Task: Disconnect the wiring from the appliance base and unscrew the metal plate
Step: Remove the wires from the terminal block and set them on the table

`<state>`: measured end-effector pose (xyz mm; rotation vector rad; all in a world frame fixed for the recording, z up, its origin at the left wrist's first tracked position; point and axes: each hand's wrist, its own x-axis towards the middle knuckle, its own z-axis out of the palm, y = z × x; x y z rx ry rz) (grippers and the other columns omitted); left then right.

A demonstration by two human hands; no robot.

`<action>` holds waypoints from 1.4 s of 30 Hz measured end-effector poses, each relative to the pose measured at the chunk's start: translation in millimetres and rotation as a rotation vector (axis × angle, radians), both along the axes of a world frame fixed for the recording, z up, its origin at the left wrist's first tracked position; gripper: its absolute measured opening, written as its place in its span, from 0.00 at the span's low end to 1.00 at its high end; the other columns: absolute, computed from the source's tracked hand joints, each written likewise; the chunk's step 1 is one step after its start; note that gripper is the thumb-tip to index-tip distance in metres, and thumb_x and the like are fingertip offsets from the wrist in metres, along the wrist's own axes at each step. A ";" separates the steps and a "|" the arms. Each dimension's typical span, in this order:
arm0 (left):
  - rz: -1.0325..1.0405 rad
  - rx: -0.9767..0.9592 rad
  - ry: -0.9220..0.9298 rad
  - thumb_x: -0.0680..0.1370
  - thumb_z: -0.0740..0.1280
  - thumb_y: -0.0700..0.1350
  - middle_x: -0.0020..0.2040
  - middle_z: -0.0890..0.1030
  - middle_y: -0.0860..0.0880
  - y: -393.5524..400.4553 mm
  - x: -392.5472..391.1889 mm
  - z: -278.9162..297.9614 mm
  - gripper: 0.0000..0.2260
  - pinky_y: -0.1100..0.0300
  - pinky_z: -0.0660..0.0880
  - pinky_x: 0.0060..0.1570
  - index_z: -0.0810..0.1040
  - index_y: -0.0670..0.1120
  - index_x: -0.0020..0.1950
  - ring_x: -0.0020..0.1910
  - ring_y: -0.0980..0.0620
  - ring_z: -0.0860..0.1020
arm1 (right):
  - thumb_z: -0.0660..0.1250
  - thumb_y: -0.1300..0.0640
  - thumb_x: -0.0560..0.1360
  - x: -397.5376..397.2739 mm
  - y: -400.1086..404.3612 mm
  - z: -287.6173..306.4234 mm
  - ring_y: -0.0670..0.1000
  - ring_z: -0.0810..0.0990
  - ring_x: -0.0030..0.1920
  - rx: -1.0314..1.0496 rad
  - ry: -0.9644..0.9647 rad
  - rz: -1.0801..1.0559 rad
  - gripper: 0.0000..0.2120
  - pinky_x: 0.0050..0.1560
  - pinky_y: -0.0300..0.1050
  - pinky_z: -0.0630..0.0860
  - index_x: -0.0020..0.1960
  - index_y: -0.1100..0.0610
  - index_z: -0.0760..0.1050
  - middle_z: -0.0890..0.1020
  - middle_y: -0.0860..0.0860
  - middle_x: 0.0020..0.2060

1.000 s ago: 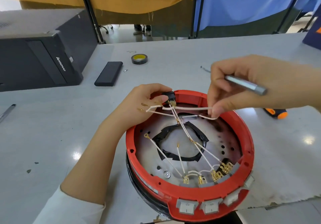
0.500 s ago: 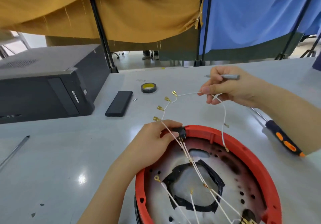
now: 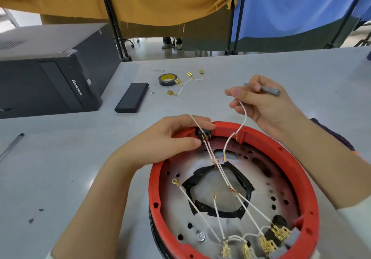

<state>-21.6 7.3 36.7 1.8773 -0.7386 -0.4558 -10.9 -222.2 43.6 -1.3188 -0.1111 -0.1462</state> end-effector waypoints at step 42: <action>0.531 -0.011 -0.191 0.77 0.62 0.34 0.49 0.81 0.61 -9.2 9.1 -13.2 0.17 0.76 0.69 0.40 0.79 0.56 0.49 0.44 0.65 0.79 | 0.73 0.47 0.69 -4.3 -17.7 43.5 0.51 0.83 0.48 -1.002 0.290 0.089 0.19 0.50 0.52 0.80 0.41 0.55 0.65 0.80 0.51 0.45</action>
